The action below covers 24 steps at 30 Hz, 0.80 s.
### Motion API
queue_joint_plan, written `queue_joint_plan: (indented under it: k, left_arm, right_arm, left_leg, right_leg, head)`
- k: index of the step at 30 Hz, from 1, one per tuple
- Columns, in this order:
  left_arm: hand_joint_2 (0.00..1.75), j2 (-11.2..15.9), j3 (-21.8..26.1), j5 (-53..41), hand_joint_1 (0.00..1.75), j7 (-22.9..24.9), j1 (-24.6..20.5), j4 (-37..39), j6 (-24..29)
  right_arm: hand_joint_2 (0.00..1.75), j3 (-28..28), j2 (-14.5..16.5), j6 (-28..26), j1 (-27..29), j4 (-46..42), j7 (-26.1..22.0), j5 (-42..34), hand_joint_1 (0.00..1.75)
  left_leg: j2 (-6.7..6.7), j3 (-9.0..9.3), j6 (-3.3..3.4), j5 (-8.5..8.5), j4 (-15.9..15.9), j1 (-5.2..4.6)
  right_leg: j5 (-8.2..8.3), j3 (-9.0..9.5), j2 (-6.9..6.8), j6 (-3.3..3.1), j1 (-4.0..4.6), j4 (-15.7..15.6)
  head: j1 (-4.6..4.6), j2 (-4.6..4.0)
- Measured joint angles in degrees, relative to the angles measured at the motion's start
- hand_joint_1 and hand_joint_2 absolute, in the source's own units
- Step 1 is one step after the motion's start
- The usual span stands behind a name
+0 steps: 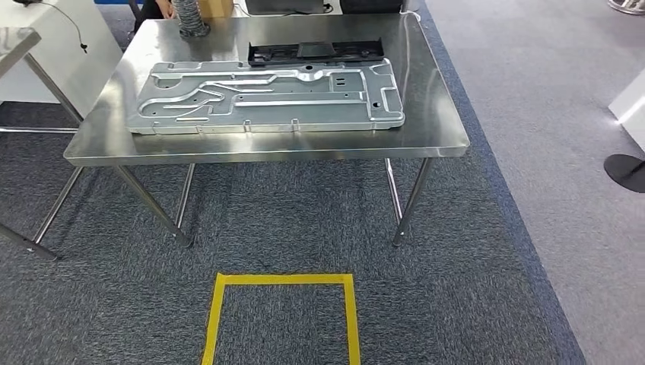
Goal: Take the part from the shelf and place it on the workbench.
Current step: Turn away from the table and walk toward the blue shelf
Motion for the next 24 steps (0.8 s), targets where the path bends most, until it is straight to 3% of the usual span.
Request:
queue_joint_plan:
  k: [1, 3, 4, 5, 7, 9, 10, 11, 12, 14, 15, 18, 20, 21, 23, 24]
  left_arm:
    - [0.00, 0.0, 0.0, 0.0, 0.00, 0.0, -0.1, 0.0, 0.0]
    - [0.00, 0.0, 0.0, -0.1, 0.00, 0.0, -0.1, 0.0, -0.1]
    - [0.00, 0.0, 0.0, -0.1, 0.00, 0.1, -0.2, 0.0, -0.1]
    - [0.00, 0.0, 0.0, -0.2, 0.00, 0.1, -0.3, 0.0, -0.1]
    - [0.00, 0.0, 0.0, -0.2, 0.00, 0.1, -0.2, 0.0, -0.1]
    - [0.00, 0.0, 0.0, -0.4, 0.00, 0.2, 0.0, 0.0, -0.1]
    - [0.00, 0.0, 0.0, -0.5, 0.00, 0.2, 0.0, 0.0, -0.1]
    - [0.00, 0.0, 0.0, -0.6, 0.00, 0.2, 0.0, 0.0, -0.1]
    - [0.00, 0.0, -0.1, -0.6, 0.00, 0.2, -0.1, 0.0, -0.2]
    - [0.00, -0.1, -0.1, -0.6, 0.00, 0.2, -0.2, 0.0, -0.2]
    - [0.00, -0.1, -0.1, -0.7, 0.00, 0.2, -0.4, 0.0, -0.2]
    - [0.00, -0.1, -0.1, -0.7, 0.00, 0.2, -0.6, 0.0, -0.2]
    - [0.00, -0.1, -0.1, -0.7, 0.00, 0.2, -0.6, 0.0, -0.2]
    - [0.00, 0.0, -0.1, -0.7, 0.00, 0.2, -0.6, 0.0, -0.2]
    - [0.00, 0.0, -0.1, -0.7, 0.00, 0.3, -0.5, 0.0, -0.2]
    - [0.00, 0.0, -0.1, -0.7, 0.00, 0.3, -0.5, 0.0, -0.2]
  right_arm:
    - [0.00, 0.1, 0.1, 0.1, 0.0, 0.2, 0.0, 0.1, 0.00]
    - [0.00, 0.3, 0.3, 0.2, 0.1, 0.6, -0.1, 0.3, 0.00]
    - [0.00, 0.4, 0.3, 0.2, 0.2, 0.8, -0.1, 0.4, 0.00]
    - [0.00, 0.4, 0.3, 0.3, 0.2, 0.9, -0.2, 0.4, 0.00]
    - [0.00, 0.5, 0.3, 0.3, 0.0, 1.0, -0.3, 0.4, 0.00]
    - [0.00, 0.7, 0.4, 0.2, -0.1, 1.2, -0.2, 0.5, 0.00]
    - [0.00, 0.8, 0.4, 0.1, 0.0, 1.3, -0.1, 0.6, 0.00]
    - [0.00, 0.9, 0.4, 0.1, 0.1, 1.4, 0.0, 0.6, 0.00]
    - [0.00, 0.9, 0.4, 0.1, 0.2, 1.5, 0.1, 0.6, 0.00]
    - [0.00, 0.9, 0.3, 0.0, 0.2, 1.5, 0.1, 0.7, 0.00]
    - [0.00, 1.0, 0.3, 0.0, 0.2, 1.5, 0.1, 0.7, 0.00]
    - [0.00, 1.1, 0.1, -0.1, 0.2, 1.5, 0.0, 0.7, 0.00]
    - [0.00, 1.1, 0.1, -0.1, 0.2, 1.6, 0.0, 0.7, 0.00]
    - [0.00, 1.1, 0.1, -0.2, 0.2, 1.6, 0.0, 0.7, 0.00]
    - [0.00, 1.2, 0.2, -0.2, 0.2, 1.7, 0.0, 0.7, 0.00]
    - [0.00, 1.2, 0.2, -0.2, 0.2, 1.7, 0.0, 0.7, 0.00]
  left_leg:
    - [-0.43, 0.61, 0.13, 0.00, -1.2, -0.10]
    - [0.47, 0.62, 0.50, 0.42, -1.8, -0.16]
    - [1.13, 0.60, 0.93, 0.74, -2.2, -0.11]
    - [1.82, 0.51, 1.37, 1.14, -2.5, -0.02]
    - [3.15, 0.06, 1.95, 1.65, -2.9, -0.08]
    - [4.21, -0.50, 2.05, 1.85, -2.7, -0.34]
    - [4.61, -0.74, 2.04, 1.92, -2.6, -0.44]
    - [4.93, -0.94, 2.02, 1.97, -2.4, -0.51]
    - [5.17, -1.06, 1.99, 1.97, -2.2, -0.56]
    - [5.55, -1.24, 1.79, 1.88, -1.7, -0.72]
    - [5.66, -1.31, 1.59, 1.84, -1.5, -0.81]
    - [5.70, -1.43, 0.76, 1.93, -1.5, -0.97]
    - [5.06, -2.10, 0.09, 0.66, 0.1, -0.91]
    - [4.57, -3.13, -0.25, -0.97, 2.5, -0.79]
    - [3.85, -6.60, -0.88, -5.19, 10.4, -0.30]
    - [3.76, -8.16, -1.14, -6.53, 14.0, -0.04]
  right_leg:
    - [0.31, -0.17, 0.55, 0.36, -0.06, -0.1]
    - [0.80, -0.39, 1.40, 1.13, -0.14, -0.2]
    - [0.49, -0.71, 0.86, 1.36, -0.14, 0.2]
    - [-0.58, -1.50, -0.22, 1.53, -0.10, 1.7]
    - [-4.53, -4.52, -2.94, 1.79, -0.06, 8.2]
    - [-7.64, -7.46, -3.90, 2.20, -0.09, 15.3]
    - [-7.74, -7.63, -4.06, 2.31, -0.09, 16.5]
    - [-6.70, -6.42, -4.14, 2.29, -0.07, 14.9]
    - [-4.97, -4.10, -4.25, 2.13, -0.04, 11.3]
    - [-2.33, 0.77, -4.73, 1.39, 0.20, 2.8]
    - [-1.80, 2.07, -4.93, 0.98, 0.37, 0.4]
    - [-1.42, 2.40, -4.91, 0.00, 0.51, -0.7]
    - [-0.90, 2.33, -4.78, -0.65, 0.11, -1.2]
    - [-0.66, 2.25, -4.75, -0.90, -0.11, -1.4]
    - [-0.47, 1.88, -4.66, -1.11, -0.12, -1.4]
    - [-0.42, 1.76, -4.58, -1.11, -0.12, -1.4]
  head:
    - [0.00, 0.01]
    - [0.00, 0.00]
    - [0.00, 0.00]
    - [0.01, 0.00]
    - [0.01, 0.00]
    - [0.01, 0.00]
    - [0.01, 0.00]
    - [0.01, 0.00]
    - [0.01, 0.00]
    - [0.01, -0.01]
    - [0.01, -0.01]
    - [0.01, -0.01]
    - [0.00, -0.01]
    - [-0.01, -0.01]
    - [-0.01, -0.01]
    - [-0.01, -0.01]
